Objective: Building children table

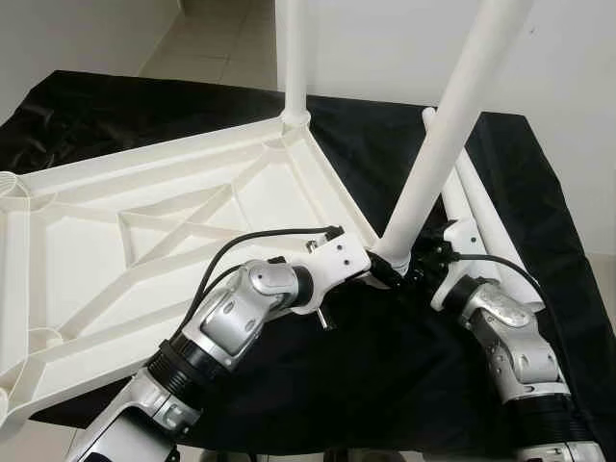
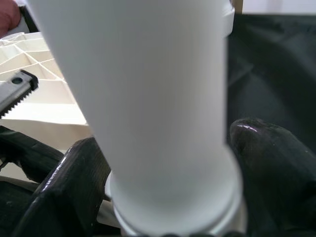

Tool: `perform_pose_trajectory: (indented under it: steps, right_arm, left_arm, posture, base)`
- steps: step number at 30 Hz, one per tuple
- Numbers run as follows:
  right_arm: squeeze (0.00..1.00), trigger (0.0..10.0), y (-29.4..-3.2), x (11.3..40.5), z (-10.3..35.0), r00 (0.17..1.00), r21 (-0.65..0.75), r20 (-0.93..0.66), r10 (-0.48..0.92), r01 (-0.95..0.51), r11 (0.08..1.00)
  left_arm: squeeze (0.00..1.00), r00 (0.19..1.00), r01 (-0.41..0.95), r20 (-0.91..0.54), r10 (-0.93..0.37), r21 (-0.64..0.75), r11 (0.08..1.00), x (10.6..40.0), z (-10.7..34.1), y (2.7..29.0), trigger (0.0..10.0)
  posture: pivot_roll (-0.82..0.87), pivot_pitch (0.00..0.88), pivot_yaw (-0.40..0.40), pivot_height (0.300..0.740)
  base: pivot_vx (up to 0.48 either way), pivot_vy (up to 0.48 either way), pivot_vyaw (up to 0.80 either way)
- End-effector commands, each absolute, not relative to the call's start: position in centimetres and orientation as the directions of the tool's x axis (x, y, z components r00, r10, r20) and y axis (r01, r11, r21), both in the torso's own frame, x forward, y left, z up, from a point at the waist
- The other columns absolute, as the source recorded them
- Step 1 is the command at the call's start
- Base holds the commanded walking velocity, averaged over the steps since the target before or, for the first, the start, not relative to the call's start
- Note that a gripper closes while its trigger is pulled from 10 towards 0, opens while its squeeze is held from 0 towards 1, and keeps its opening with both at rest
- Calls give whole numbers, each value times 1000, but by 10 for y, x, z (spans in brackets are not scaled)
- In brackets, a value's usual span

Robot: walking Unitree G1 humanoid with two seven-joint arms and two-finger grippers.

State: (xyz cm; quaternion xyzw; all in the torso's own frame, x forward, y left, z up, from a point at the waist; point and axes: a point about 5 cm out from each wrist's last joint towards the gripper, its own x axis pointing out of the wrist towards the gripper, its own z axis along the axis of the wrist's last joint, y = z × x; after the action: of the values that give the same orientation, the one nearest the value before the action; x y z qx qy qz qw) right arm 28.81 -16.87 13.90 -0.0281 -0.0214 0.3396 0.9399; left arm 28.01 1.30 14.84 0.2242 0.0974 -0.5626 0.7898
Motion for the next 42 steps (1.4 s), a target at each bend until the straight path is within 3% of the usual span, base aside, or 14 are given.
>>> perform_pose_trajectory:
  steps: [1, 15, 16, 17, 18, 19, 21, 22, 23, 33, 42]
  right_arm:
    - [0, 10000, -167, 289, 132, 781, -63, 12, 625, -623, 780]
    - [0, 10000, -162, 301, 122, 817, -42, 29, 576, -574, 817]
    - [0, 8941, -163, 303, 123, 820, -39, 37, 571, -570, 821]
    - [0, 8941, -163, 303, 123, 820, -39, 37, 571, -570, 821]
    - [0, 4902, -164, 305, 125, 820, -43, 46, 571, -569, 821]
    - [0, 4431, -166, 306, 126, 821, -47, 53, 569, -567, 822]
    - [0, 4431, -167, 307, 127, 821, -51, 56, 568, -566, 823]
    - [0, 3059, -168, 308, 127, 821, -53, 58, 568, -565, 823]
    - [0, 0, -170, 309, 128, 821, -54, 60, 568, -565, 823]
    - [0, 0, -171, 308, 131, 826, -56, 72, 560, -557, 829]
    - [0, 0, -157, 299, 133, 900, -27, 101, 425, -424, 905]
  left_arm:
    - [0, 268, 963, -469, -842, 167, 214, 271, 131, 10, 10000]
    - [0, 274, 961, -462, -843, 176, 216, 273, 134, 10, 10000]
    - [0, 273, 961, -463, -843, 176, 215, 273, 134, 10, 10000]
    - [0, 273, 961, -463, -843, 176, 215, 273, 134, 10, 10000]
    - [0, 272, 961, -464, -843, 175, 214, 273, 134, 10, 10000]
    - [0, 272, 961, -464, -843, 175, 213, 272, 134, 10, 10000]
    - [0, 271, 961, -464, -843, 174, 213, 273, 134, 10, 10000]
    - [0, 271, 961, -464, -844, 175, 213, 273, 134, 10, 10000]
    - [0, 271, 961, -464, -843, 175, 213, 273, 134, 10, 10000]
    - [0, 268, 962, -465, -844, 172, 210, 271, 133, 9, 10000]
    - [0, 264, 964, -471, -841, 156, 215, 266, 130, 15, 10000]
  posture:
    - [4, 129, -13, 740]
    - [11, 129, -14, 740]
    - [12, 129, -15, 740]
    - [12, 129, -15, 740]
    - [12, 128, -15, 740]
    - [12, 128, -15, 740]
    - [11, 128, -16, 740]
    - [12, 128, -18, 740]
    - [12, 128, -18, 740]
    - [12, 125, -22, 740]
    - [17, 121, -31, 740]
  base:
    - [0, 0, 0]
    - [0, 0, 0]
    - [0, 0, 0]
    - [0, 0, 0]
    - [0, 0, 0]
    - [0, 0, 0]
    - [0, 0, 0]
    - [0, 0, 0]
    - [0, 0, 0]
    - [0, 0, 0]
    - [0, 0, 0]
